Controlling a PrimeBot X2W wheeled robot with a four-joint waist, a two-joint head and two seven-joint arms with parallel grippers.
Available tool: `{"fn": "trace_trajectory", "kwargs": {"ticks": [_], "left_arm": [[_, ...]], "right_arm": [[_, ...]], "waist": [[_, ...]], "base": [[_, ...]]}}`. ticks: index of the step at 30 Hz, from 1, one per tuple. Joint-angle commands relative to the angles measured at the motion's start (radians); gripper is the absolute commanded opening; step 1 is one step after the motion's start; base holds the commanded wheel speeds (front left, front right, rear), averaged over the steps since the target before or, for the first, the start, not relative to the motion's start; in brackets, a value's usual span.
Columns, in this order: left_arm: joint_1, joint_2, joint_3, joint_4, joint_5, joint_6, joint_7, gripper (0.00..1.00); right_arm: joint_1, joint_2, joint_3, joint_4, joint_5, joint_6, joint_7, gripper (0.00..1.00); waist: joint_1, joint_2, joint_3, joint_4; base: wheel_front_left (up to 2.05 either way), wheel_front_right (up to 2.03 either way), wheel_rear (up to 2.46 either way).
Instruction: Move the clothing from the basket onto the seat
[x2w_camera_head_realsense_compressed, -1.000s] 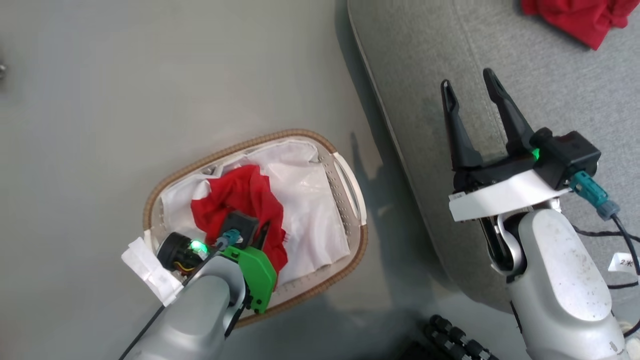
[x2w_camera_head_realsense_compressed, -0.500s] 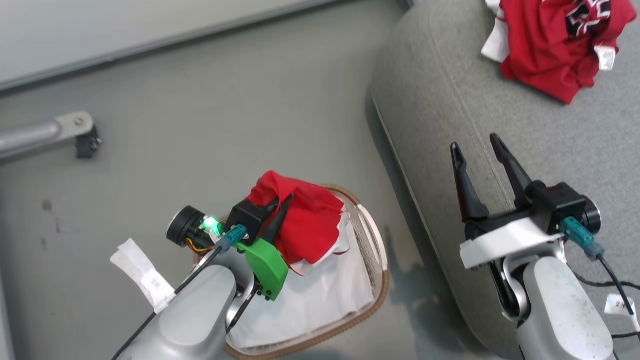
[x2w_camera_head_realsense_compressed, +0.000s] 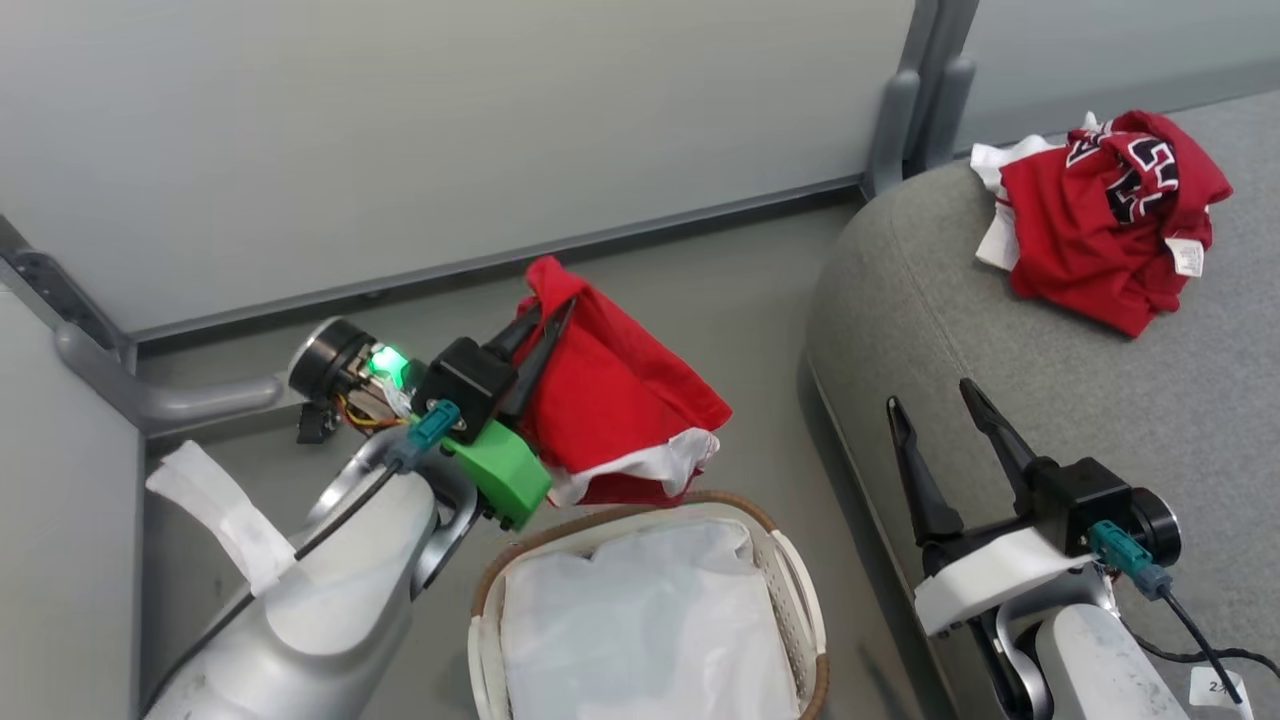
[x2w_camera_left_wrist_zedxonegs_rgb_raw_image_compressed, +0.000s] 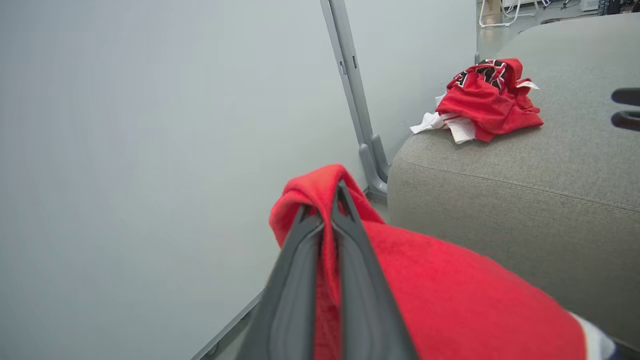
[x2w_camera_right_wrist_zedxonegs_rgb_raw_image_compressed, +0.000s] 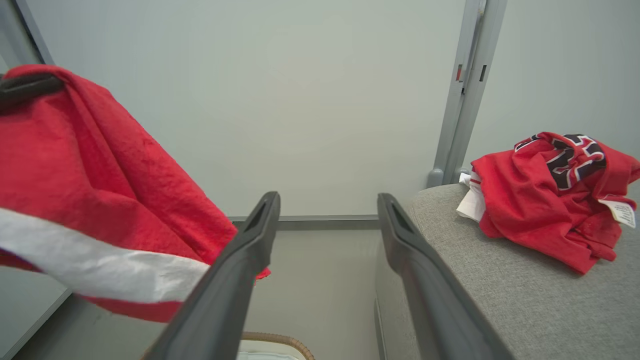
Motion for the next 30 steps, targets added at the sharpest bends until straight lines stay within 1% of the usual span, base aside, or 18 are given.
{"fn": "trace_trajectory", "kwargs": {"ticks": [1,9,15,20,25,30], "left_arm": [[-0.028,0.014,-0.004,-0.008,0.011,-0.004,-0.001,0.0],[-0.14,0.056,-0.056,-0.012,-0.013,-0.004,-0.001,0.0],[-0.209,0.06,-0.094,-0.007,-0.04,-0.004,0.006,0.0],[-0.262,0.052,-0.124,-0.007,-0.057,-0.004,0.019,0.0],[-0.303,0.035,-0.158,-0.01,-0.072,-0.004,0.03,0.0],[-0.325,0.01,-0.197,-0.018,-0.086,-0.004,0.033,0.0]], "right_arm": [[0.017,-0.004,0.005,0.002,-0.009,-0.001,-0.002,1.0],[0.028,-0.004,0.054,0.014,-0.003,-0.001,-0.002,1.0],[0.011,-0.004,0.11,0.026,0.0,-0.001,-0.002,1.0],[-0.021,-0.004,0.2,0.047,0.008,-0.001,-0.002,1.0],[-0.089,-0.004,0.302,0.078,0.031,-0.001,-0.002,1.0],[-0.178,-0.004,0.361,0.111,0.052,-0.001,-0.002,1.0]], "waist": [[0.0001,0.0,-0.075,0.048],[0.0001,0.0,-0.107,0.058],[0.0001,0.0,-0.116,0.068],[0.0001,0.0,-0.115,0.079],[0.0001,0.0,-0.114,0.092],[0.0001,0.0,-0.112,0.11]], "base": [[0.0,0.0,0.0],[0.0,0.0,0.0],[0.0,0.0,0.0],[0.0,0.0,0.0],[0.0,0.0,0.0],[0.0,0.0,0.0]]}}
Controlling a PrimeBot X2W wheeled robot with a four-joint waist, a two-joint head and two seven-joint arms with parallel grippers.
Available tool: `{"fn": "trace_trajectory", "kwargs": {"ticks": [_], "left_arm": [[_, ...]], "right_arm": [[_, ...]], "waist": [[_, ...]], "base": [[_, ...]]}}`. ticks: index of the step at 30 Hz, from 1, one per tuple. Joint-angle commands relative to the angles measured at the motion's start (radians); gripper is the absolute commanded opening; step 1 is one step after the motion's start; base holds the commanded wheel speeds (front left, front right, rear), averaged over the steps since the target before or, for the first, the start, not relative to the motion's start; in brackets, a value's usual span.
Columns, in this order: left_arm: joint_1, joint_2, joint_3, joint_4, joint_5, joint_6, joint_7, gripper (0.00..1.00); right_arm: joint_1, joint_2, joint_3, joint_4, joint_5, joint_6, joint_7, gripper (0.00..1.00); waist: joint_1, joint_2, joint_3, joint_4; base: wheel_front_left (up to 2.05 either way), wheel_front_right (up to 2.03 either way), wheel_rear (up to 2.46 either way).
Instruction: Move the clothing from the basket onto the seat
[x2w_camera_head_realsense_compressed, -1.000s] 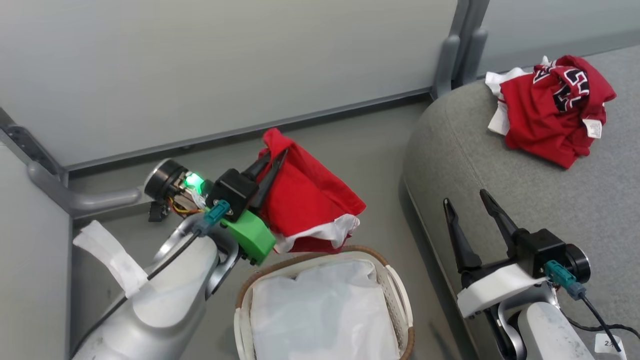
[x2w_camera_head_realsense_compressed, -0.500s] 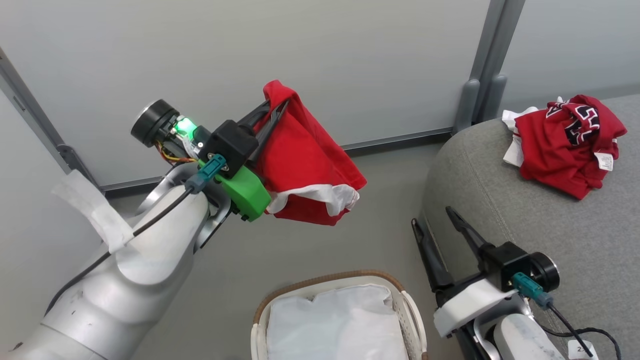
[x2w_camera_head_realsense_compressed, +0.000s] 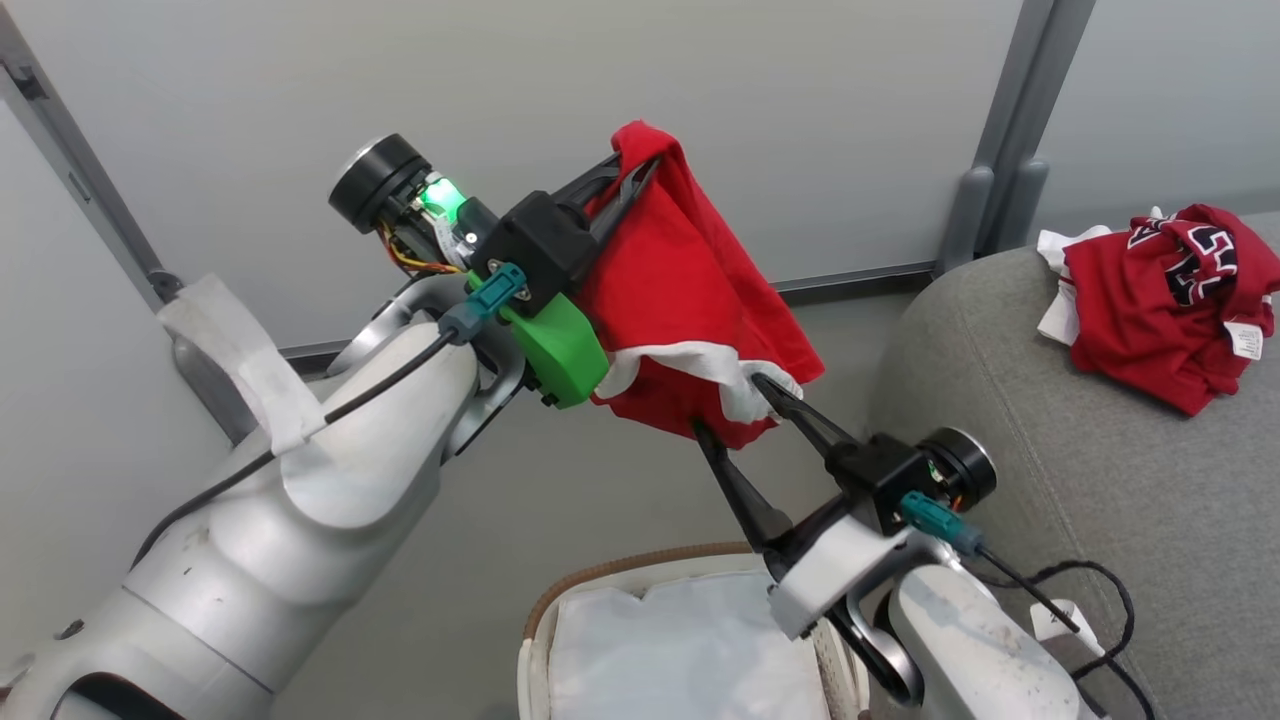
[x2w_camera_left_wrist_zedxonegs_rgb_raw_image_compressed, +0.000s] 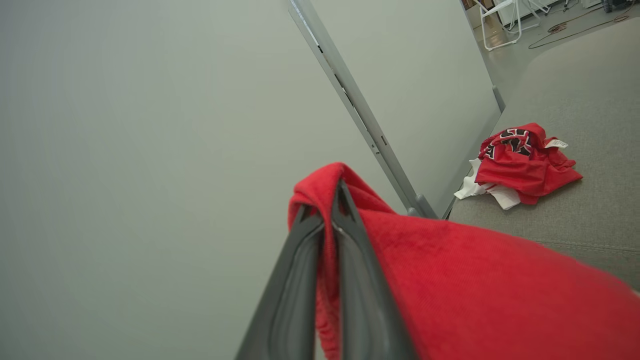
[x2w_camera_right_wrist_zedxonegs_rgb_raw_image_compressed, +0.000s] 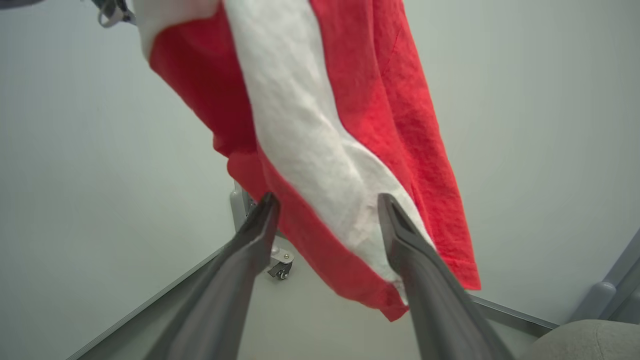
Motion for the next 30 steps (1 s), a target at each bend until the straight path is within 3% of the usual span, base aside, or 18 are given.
{"fn": "trace_trajectory", "kwargs": {"ticks": [1,7,8,10,11,21,23,25,26,30], "left_arm": [[-0.017,-0.008,-0.01,-0.005,-0.007,-0.002,-0.001,0.0],[-0.014,-0.022,-0.048,-0.035,-0.025,0.0,-0.01,0.0],[-0.009,-0.021,-0.051,-0.04,-0.026,0.0,-0.011,0.0],[0.003,-0.017,-0.058,-0.048,-0.031,0.0,-0.012,0.0],[0.009,-0.014,-0.061,-0.05,-0.034,0.0,-0.014,0.0],[0.07,0.008,-0.043,-0.033,-0.08,0.008,-0.022,0.0],[0.089,0.006,-0.034,-0.03,-0.099,0.01,-0.026,0.32],[0.115,0.004,-0.024,-0.026,-0.115,0.015,-0.028,0.55],[0.13,0.003,-0.019,-0.024,-0.12,0.018,-0.03,1.0],[0.195,-0.005,0.012,-0.017,-0.154,0.03,-0.036,1.0]], "right_arm": [[-0.028,-0.004,0.006,0.012,-0.001,-0.001,-0.002,1.0],[-0.102,-0.004,-0.006,0.029,-0.01,-0.001,-0.002,1.0],[-0.108,-0.004,-0.009,0.032,-0.011,-0.001,-0.002,0.78],[-0.119,-0.004,-0.015,0.035,-0.017,-0.001,-0.002,0.19],[-0.122,-0.004,-0.017,0.037,-0.02,-0.001,-0.002,0.0],[-0.117,-0.004,-0.029,0.018,-0.027,-0.001,-0.002,0.0],[-0.113,-0.004,-0.039,0.016,-0.03,-0.001,-0.002,0.0],[-0.112,-0.004,-0.056,0.013,-0.033,-0.001,-0.002,0.0],[-0.111,-0.004,-0.066,0.011,-0.037,-0.001,-0.002,0.0],[-0.109,-0.004,-0.113,0.003,-0.052,-0.001,-0.002,0.0]], "waist": [[0.0001,0.0,0.002,0.009],[0.0001,0.0,0.006,0.026],[0.0001,0.0,0.006,0.028],[0.0001,0.0,0.007,0.031],[0.0001,0.0,0.008,0.032],[0.0001,0.0,0.018,0.02],[0.0001,0.0,0.02,0.016],[0.0001,0.0,0.023,0.013],[0.0001,0.0,0.024,0.012],[0.0001,0.0,0.03,0.006]], "base": [[0.0,0.0,0.0],[0.0,0.0,0.0],[0.0,0.0,0.0],[0.0,0.0,0.0],[0.0,0.0,0.0],[0.0,0.0,0.0],[0.0,0.0,0.0],[0.0,0.0,0.0],[0.0,0.0,0.0],[0.0,0.0,0.0]]}}
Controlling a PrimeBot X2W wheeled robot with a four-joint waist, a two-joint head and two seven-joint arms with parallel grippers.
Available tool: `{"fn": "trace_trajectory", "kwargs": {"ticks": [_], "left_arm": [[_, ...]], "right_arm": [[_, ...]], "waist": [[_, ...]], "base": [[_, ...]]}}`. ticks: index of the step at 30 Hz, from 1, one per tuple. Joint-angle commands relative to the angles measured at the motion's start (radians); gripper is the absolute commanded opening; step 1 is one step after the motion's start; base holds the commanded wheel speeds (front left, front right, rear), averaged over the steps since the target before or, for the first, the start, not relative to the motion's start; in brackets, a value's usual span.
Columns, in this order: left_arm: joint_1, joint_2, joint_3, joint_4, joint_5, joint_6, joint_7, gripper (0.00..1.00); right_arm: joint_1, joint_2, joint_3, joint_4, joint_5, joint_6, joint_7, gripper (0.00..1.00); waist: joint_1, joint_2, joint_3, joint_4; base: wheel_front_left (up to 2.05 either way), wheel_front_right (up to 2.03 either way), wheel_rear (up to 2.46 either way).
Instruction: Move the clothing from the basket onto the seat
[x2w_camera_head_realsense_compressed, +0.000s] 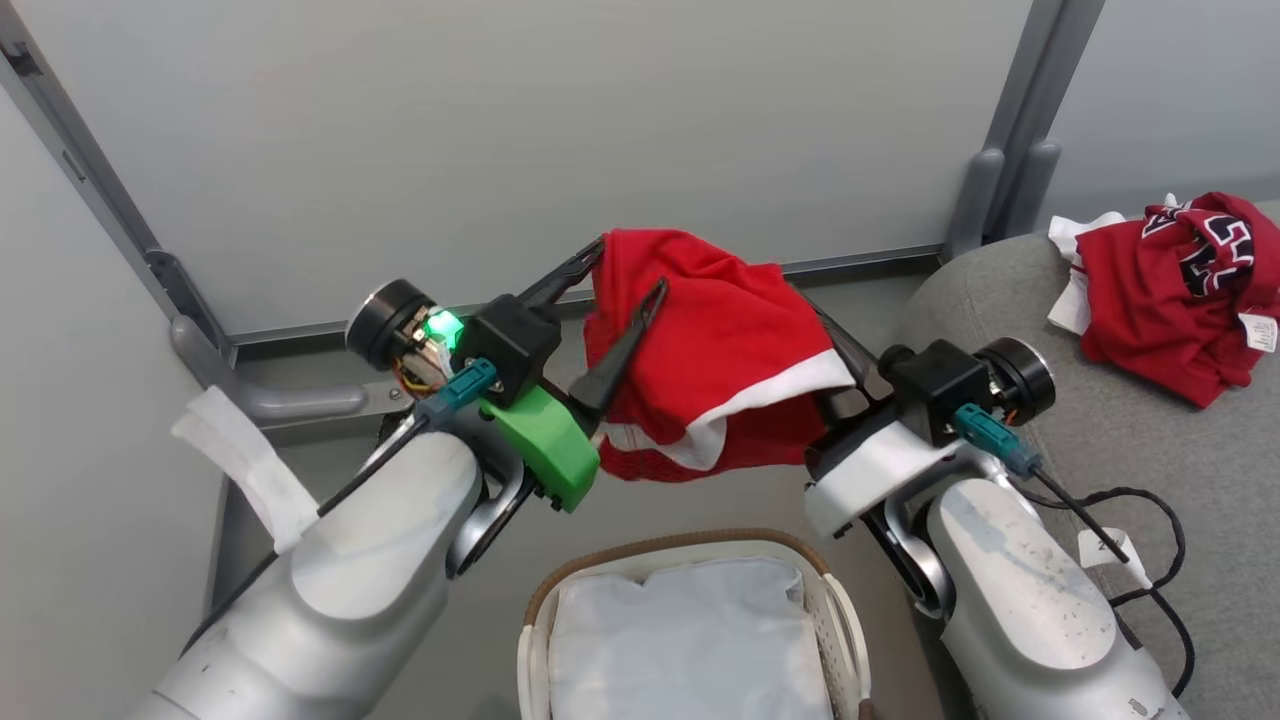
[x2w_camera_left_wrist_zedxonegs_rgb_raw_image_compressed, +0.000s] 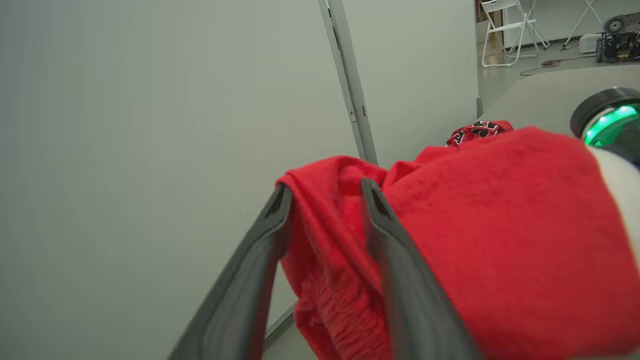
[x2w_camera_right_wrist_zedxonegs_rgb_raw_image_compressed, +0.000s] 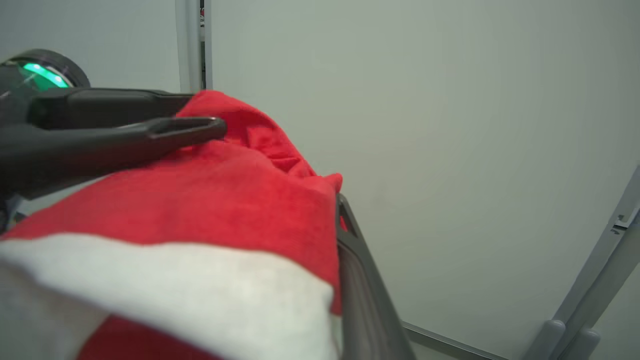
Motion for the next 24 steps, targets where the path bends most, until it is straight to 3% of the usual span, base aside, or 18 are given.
{"fn": "trace_trajectory", "kwargs": {"ticks": [1,9,24], "left_arm": [[0.036,-0.004,0.013,0.004,-0.015,0.008,-0.008,1.0],[0.197,-0.018,0.115,-0.027,-0.005,0.018,-0.006,1.0],[0.41,-0.092,0.276,-0.031,0.083,-0.015,-0.007,1.0]], "right_arm": [[0.008,-0.003,-0.018,-0.005,-0.011,-0.001,-0.002,0.0],[0.026,-0.003,-0.108,-0.033,-0.041,-0.001,-0.002,0.0],[0.04,-0.004,-0.177,-0.049,-0.06,-0.001,-0.002,0.0]], "waist": [[0.0,0.0,0.003,-0.003],[0.0,0.0,0.019,-0.032],[0.0,0.0,0.054,-0.143]], "base": [[0.0,0.0,0.0],[0.0,0.0,0.0],[0.0,0.0,0.0]]}}
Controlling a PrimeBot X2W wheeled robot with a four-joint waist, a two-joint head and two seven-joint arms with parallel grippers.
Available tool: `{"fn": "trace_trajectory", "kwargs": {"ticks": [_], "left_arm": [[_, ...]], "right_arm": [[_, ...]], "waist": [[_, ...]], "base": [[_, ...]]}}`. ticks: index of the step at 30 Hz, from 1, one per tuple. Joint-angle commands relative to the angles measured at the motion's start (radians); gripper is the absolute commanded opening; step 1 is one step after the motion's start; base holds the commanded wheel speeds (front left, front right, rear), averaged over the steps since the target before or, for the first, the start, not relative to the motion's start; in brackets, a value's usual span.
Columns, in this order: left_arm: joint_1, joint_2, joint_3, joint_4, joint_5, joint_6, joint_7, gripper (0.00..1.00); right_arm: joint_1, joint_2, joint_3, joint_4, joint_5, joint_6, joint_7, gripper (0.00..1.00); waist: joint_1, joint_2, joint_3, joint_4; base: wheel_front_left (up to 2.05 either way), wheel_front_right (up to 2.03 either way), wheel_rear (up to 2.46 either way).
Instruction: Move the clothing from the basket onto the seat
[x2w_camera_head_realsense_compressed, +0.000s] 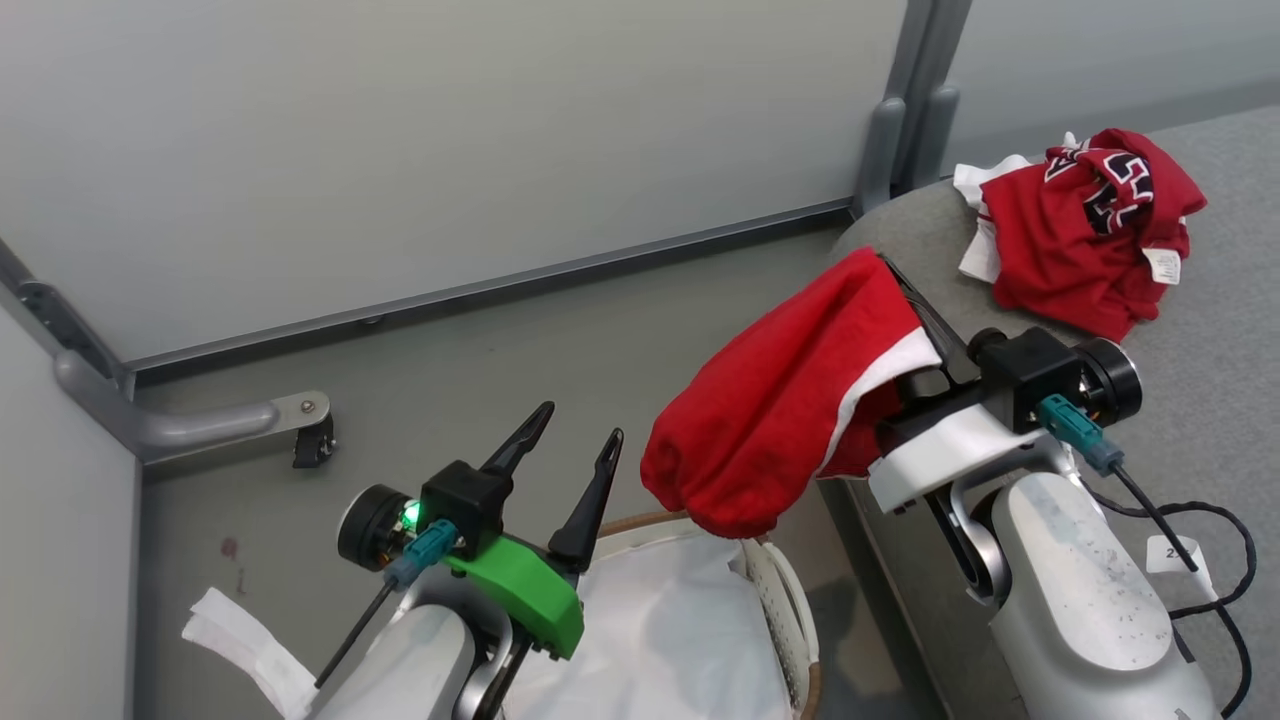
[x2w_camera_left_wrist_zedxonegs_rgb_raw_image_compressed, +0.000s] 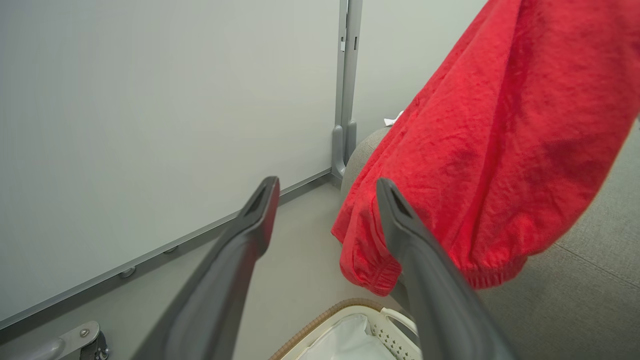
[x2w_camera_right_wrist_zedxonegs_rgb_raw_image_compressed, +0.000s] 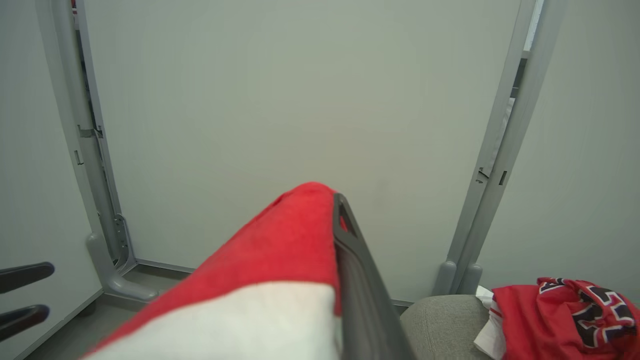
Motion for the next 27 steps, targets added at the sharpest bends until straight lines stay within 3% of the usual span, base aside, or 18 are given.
{"fn": "trace_trajectory", "kwargs": {"ticks": [1,16,27], "left_arm": [[0.022,-0.008,0.014,-0.008,0.01,-0.007,-0.001,1.0],[0.059,-0.058,0.047,-0.032,0.07,-0.017,-0.001,1.0],[0.007,-0.04,0.016,-0.029,0.077,-0.017,-0.001,1.0]], "right_arm": [[-0.004,-0.003,-0.006,-0.008,-0.007,-0.001,-0.002,0.0],[0.02,-0.003,-0.107,-0.029,-0.039,-0.001,-0.002,0.0],[-0.116,-0.013,-0.205,-0.031,-0.108,-0.001,-0.002,0.0]], "waist": [[0.0,0.0,0.014,-0.031],[0.0,0.0,0.073,-0.218],[0.0,0.0,0.179,-0.22]], "base": [[0.0,0.0,0.0],[0.0,0.0,0.0],[0.0,0.0,0.0]]}}
